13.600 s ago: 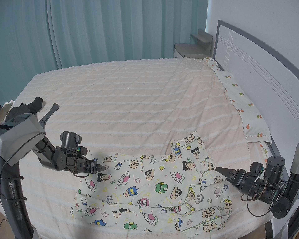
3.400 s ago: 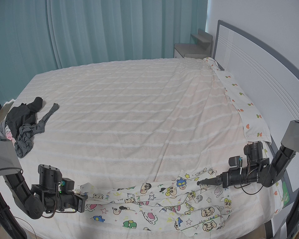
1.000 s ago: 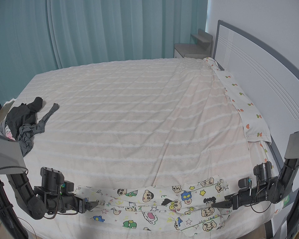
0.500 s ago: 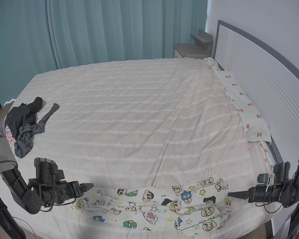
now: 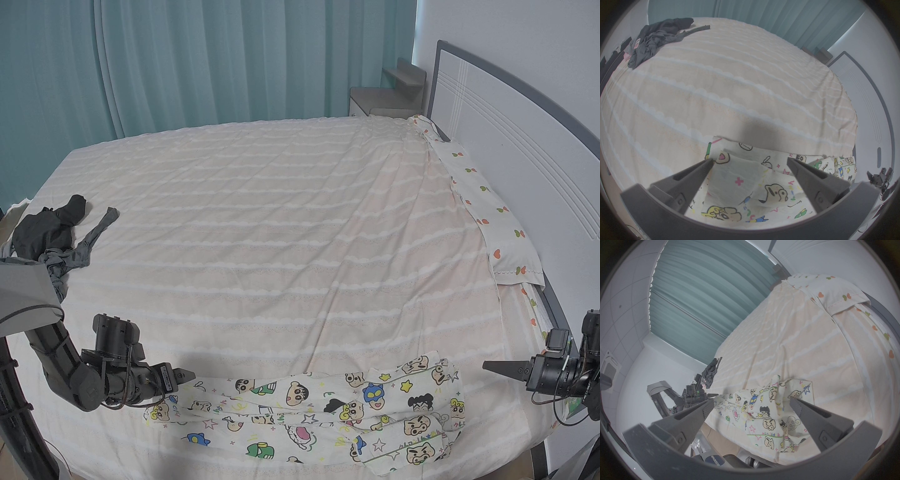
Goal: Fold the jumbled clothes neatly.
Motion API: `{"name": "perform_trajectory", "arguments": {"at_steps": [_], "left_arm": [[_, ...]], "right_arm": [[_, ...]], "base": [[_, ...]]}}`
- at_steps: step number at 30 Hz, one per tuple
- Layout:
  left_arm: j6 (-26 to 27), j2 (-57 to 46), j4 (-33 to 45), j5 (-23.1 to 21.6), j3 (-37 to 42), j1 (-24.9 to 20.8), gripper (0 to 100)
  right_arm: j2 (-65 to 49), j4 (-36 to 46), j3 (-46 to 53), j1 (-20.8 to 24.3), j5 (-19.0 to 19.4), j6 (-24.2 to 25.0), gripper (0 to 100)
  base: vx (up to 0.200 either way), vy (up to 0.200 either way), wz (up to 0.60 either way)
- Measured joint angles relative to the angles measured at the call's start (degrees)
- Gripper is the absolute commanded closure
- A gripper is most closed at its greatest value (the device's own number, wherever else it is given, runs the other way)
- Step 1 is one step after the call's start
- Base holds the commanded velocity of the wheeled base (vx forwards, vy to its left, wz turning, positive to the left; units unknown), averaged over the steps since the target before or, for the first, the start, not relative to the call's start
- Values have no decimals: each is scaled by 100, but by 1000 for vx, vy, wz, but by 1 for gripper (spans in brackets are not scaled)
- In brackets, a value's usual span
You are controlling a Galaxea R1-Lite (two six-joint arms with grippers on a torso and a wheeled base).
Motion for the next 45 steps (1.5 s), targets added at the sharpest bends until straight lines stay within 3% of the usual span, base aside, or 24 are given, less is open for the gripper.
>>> {"name": "perform_trajectory", "arguments": {"at_steps": [9, 17, 27, 45], "left_arm": [[-9, 567, 16, 16, -196, 1, 100], [-2, 411, -15, 156, -171, 9, 100], [123, -72, -983, 268, -105, -123, 100], [2286, 295, -3877, -360, 1226, -118, 100]], "right_arm": [[-606, 218, -2, -15, 161, 24, 0], [-716, 221, -2, -13, 161, 16, 0], [-738, 221, -2, -15, 161, 2, 0], [-727, 221, -2, -20, 167, 11, 0]], "base": [[0, 0, 0], [0, 0, 0], [0, 0, 0], [0, 0, 0]]}}
